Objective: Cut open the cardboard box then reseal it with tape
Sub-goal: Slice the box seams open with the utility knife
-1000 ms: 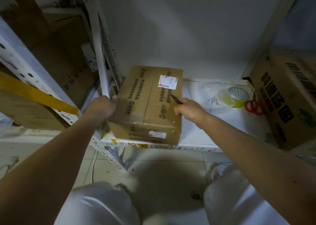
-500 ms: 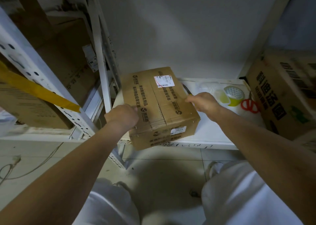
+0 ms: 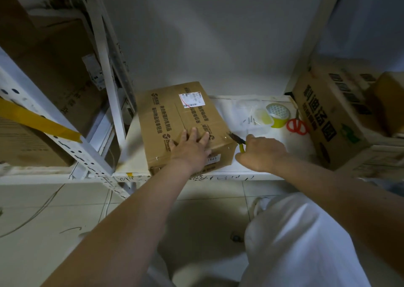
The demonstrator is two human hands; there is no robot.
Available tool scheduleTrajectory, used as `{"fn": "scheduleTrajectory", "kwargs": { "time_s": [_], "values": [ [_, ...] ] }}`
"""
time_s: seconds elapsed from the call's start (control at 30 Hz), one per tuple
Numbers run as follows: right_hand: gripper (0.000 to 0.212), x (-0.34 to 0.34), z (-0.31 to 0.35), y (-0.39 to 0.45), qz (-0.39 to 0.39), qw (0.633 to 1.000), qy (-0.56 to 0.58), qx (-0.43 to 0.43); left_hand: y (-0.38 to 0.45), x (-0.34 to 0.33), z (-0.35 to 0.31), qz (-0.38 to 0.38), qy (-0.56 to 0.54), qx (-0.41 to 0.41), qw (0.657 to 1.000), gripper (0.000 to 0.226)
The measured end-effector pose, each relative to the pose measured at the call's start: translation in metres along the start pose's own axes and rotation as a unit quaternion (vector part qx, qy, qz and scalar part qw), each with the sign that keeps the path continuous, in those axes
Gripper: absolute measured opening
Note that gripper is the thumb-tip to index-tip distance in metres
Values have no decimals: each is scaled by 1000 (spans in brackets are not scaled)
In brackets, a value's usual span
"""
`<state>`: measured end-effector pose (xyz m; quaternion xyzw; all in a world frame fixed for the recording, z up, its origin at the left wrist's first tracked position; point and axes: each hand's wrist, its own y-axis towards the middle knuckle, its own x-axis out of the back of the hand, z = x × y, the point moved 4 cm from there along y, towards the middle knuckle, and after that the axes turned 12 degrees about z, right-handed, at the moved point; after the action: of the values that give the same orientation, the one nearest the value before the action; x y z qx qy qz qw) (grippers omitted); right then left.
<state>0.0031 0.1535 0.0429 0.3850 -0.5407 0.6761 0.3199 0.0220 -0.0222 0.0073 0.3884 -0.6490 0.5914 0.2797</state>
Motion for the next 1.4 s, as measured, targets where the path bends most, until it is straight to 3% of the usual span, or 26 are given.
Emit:
{"fn": "scheduleTrajectory", "kwargs": {
  "time_s": [0.1, 0.43, 0.77, 1.2, 1.4],
  "values": [
    [42, -6, 4, -5, 16, 998, -59, -16, 1, -2, -1, -1, 9, -1, 1000, 59],
    [43, -2, 18, -2, 31, 997, -73, -15, 5, -8, -3, -5, 13, 17, 1000, 64],
    [31, 5, 37, -9, 37, 996, -80, -16, 8, -10, -2, -13, 11, 26, 1000, 59],
    [25, -33, 15, -4, 12, 985, 172, -8, 12, -14, -1, -18, 21, 28, 999, 58],
    [26, -35, 9, 1, 37, 981, 190, 5, 11, -14, -2, -16, 19, 26, 999, 59]
  ]
}}
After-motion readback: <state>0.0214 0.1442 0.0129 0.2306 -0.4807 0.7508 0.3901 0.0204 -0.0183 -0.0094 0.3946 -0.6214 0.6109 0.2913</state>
